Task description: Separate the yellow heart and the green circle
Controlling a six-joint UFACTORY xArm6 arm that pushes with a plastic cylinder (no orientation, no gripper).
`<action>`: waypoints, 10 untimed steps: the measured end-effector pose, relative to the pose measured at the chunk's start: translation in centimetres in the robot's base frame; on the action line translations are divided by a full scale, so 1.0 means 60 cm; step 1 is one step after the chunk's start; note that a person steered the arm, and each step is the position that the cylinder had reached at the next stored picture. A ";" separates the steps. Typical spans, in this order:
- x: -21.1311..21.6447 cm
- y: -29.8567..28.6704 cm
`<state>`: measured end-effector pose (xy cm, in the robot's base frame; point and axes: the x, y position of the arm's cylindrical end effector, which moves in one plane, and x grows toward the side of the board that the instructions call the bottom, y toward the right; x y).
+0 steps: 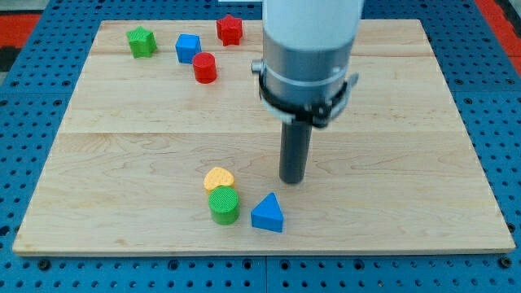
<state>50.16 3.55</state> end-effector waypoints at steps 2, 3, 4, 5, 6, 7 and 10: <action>-0.075 -0.227; -0.083 -0.335; -0.032 -0.348; -0.003 -0.336; 0.034 -0.307; 0.090 -0.287; 0.072 -0.235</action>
<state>54.49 -10.58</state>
